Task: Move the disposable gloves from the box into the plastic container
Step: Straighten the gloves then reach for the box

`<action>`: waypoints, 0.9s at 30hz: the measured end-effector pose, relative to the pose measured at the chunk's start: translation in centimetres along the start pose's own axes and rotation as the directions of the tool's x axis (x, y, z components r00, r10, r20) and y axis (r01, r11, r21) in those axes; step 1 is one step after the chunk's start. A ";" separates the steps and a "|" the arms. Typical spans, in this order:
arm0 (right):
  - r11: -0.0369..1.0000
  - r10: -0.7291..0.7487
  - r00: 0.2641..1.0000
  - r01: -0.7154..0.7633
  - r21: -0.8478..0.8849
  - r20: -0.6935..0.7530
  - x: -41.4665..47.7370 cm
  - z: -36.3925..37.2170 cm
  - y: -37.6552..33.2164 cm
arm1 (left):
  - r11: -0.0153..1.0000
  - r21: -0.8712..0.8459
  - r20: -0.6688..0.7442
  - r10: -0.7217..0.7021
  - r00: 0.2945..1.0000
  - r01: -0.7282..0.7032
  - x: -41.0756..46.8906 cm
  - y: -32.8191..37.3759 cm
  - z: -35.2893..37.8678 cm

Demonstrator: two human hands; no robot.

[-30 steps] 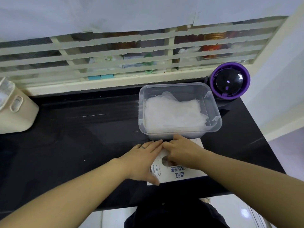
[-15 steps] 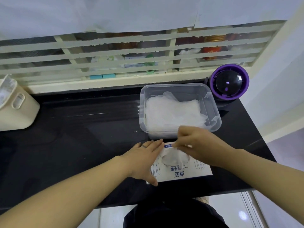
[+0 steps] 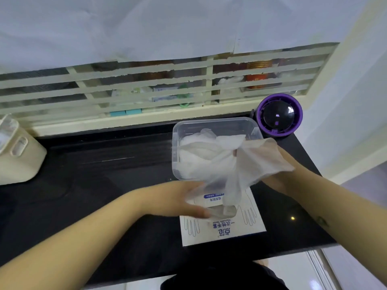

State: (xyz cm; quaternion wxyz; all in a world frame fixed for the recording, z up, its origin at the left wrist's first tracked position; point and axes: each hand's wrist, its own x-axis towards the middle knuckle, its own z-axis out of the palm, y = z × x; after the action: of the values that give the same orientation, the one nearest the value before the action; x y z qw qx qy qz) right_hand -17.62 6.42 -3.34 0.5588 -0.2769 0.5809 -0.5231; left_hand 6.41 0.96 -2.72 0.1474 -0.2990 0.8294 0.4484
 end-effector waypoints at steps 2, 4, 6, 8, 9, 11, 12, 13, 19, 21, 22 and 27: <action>0.997 0.074 0.995 -0.073 0.024 -0.060 0.0 1.0 -0.2 | 0.990 -0.141 -0.063 -0.030 0.998 0.021 -0.2 0.5 -1.0; 0.978 0.144 0.985 -0.157 0.137 0.097 0.1 1.6 -0.1 | 0.897 -0.441 -0.105 -0.012 0.994 -0.036 -0.3 1.0 -1.6; 0.926 0.182 0.952 -0.250 0.282 0.245 -0.8 1.9 -0.3 | 0.753 -0.655 -0.147 -0.053 0.988 -0.057 0.0 1.6 -1.5; 0.913 0.223 0.930 -0.305 0.271 0.293 -1.3 2.1 -0.4 | 0.692 -0.715 -0.240 -0.109 0.965 -0.100 0.4 2.8 -1.5; 0.925 0.249 0.931 -0.310 0.219 0.268 -1.5 2.5 -0.5 | 0.648 -0.753 -0.280 -0.151 0.948 -0.119 0.8 3.3 -1.5; 0.940 0.250 0.945 -0.289 0.179 0.211 -1.7 2.7 -0.7 | 0.560 -0.816 -0.313 -0.224 0.923 -0.141 1.4 4.0 -1.9; 0.945 0.234 0.954 -0.268 0.185 0.186 -1.9 2.5 -1.0 | 0.516 -0.840 -0.335 -0.253 0.908 -0.166 1.6 4.4 -2.2; 0.943 0.217 0.963 -0.249 0.220 0.160 -2.0 2.4 -1.3 | 0.439 -0.875 -0.353 -0.290 0.889 -0.204 2.0 4.2 -2.6; 0.925 0.163 0.987 -0.156 0.347 0.010 -1.1 -0.2 -2.5 | 0.184 -0.925 -0.379 -0.387 0.840 -0.332 2.8 3.1 -4.4; 0.954 0.099 0.995 -0.099 0.282 0.017 -0.8 0.0 -2.8 | 0.146 -0.927 -0.375 -0.393 0.840 -0.345 3.3 2.9 -4.9; 0.973 0.076 0.997 -0.080 0.217 0.026 -0.4 0.1 -2.7 | 0.129 -0.929 -0.369 -0.387 0.845 -0.347 3.5 2.9 -5.0; 0.999 0.035 0.999 -0.035 0.014 -0.014 2.2 0.9 -3.6 | 0.050 -0.947 -0.315 -0.333 0.889 -0.316 4.5 2.4 -5.7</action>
State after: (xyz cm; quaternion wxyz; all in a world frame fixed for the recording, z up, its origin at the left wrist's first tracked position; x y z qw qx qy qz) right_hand -18.19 3.00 -0.65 0.5656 -0.2592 0.5859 -0.5192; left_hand 1.53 -4.45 -0.26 -0.2977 -0.4171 0.2923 0.8074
